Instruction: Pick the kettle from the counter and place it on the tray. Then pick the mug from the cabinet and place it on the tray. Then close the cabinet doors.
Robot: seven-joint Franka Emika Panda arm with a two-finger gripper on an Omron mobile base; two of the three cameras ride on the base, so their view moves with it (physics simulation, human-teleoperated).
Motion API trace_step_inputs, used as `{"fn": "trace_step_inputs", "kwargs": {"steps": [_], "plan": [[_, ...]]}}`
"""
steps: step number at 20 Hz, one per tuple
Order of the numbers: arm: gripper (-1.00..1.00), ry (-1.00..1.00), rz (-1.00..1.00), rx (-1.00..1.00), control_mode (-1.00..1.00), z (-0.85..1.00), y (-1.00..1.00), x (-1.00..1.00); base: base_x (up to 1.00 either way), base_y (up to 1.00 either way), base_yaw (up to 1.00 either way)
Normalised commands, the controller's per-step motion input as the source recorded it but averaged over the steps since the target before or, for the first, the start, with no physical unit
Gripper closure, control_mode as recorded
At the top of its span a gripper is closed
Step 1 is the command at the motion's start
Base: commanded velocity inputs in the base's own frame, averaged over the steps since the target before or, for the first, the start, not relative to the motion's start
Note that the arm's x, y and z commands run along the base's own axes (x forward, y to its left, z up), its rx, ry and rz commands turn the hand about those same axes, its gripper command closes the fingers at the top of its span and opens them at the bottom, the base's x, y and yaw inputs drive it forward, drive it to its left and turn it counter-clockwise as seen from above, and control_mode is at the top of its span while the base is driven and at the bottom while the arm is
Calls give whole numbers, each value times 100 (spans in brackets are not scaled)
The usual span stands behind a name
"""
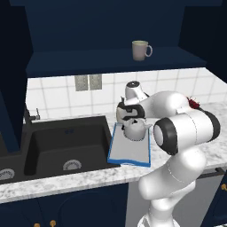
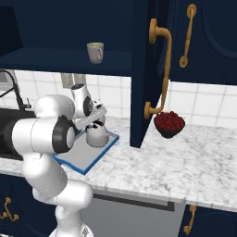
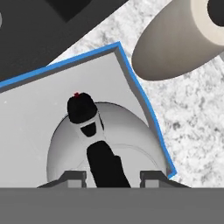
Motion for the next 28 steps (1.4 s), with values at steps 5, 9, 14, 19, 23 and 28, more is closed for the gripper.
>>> {"fn": "trace_step_inputs", "kwargs": {"steps": [5,9,14,19,23,28], "plan": [[-100,-4,0,0,-100,0,0,-5,0,0,0],[-100,-15,0,0,-100,11,6,-8,0,0,0],[-100,-18,0,0,-100,19,17,-30,0,0,0],[-100,-22,0,0,-100,48,15,-61,0,0,0],[-100,-18,-2,6,-100,83,2,-63,0,0,0],[-100,-12,-3,19,-100,81,-19,-79,0,0,0]]}}
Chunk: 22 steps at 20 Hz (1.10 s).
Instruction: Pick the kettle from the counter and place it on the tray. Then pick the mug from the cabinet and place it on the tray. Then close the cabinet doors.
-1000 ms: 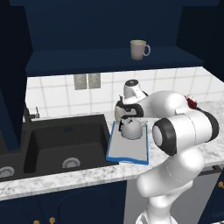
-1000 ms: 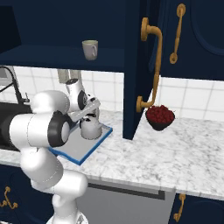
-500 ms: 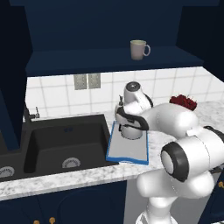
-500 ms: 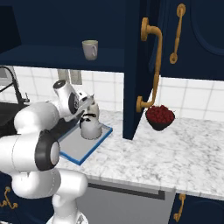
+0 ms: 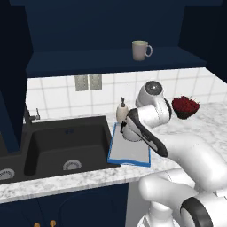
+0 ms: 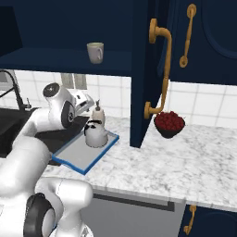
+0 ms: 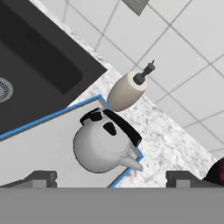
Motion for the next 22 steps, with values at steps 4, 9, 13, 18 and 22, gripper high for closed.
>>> {"fn": "trace_step_inputs", "kwargs": {"steps": [4,9,13,18,22], "plan": [[-100,-16,-10,33,-100,78,-27,-93,0,0,0],[-100,-16,-15,28,-100,88,-16,-89,0,0,0],[-100,-14,-18,20,-100,78,-8,-60,0,0,0],[-100,-21,-14,20,-100,87,-3,-45,0,0,0],[-100,-30,-15,15,-100,92,-3,-34,0,0,0]]}}
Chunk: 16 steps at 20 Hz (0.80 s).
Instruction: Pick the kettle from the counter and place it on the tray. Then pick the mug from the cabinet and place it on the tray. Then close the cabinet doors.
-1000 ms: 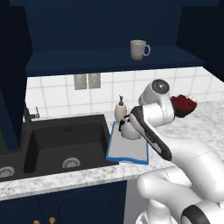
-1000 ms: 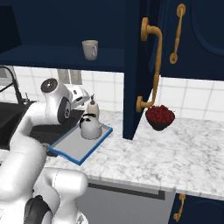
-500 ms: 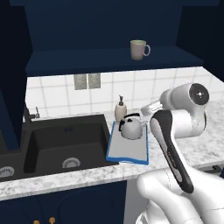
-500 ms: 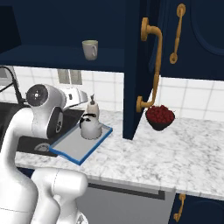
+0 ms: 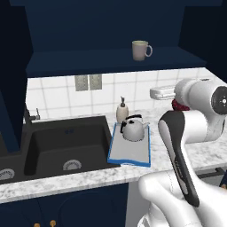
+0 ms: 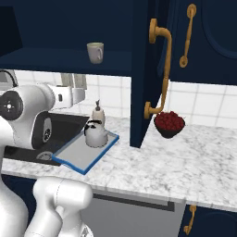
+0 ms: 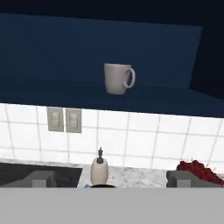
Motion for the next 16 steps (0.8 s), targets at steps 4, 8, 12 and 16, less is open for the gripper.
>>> {"fn": "trace_step_inputs", "kwargs": {"steps": [4,8,12,16], "plan": [[-100,-29,-8,6,-100,76,-1,-11,0,0,0],[-100,-5,-5,0,-100,16,0,0,0,0,0],[-100,0,0,0,-100,0,0,0,0,0,0],[-100,0,-1,0,-100,19,1,16,0,0,0]]}}
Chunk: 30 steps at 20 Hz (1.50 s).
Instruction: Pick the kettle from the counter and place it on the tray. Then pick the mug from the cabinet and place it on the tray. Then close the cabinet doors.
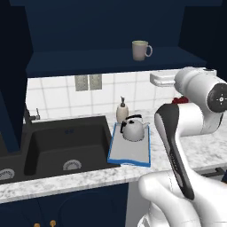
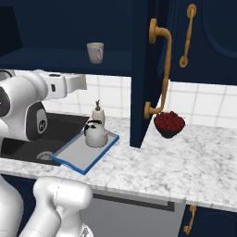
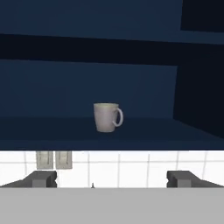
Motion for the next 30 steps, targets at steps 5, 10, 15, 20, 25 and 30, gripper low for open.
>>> {"fn": "trace_step_inputs", "kwargs": {"steps": [5,10,15,20,25,30], "plan": [[-100,-1,0,0,-100,24,0,32,0,0,0],[-100,0,0,3,-100,7,-9,46,0,0,0],[-100,0,6,8,-100,0,-25,71,0,0,0],[-100,0,6,7,-100,0,-30,71,0,0,0],[-100,2,4,3,-100,-1,-21,64,0,0,0],[-100,6,5,0,-100,0,-2,52,0,0,0]]}}
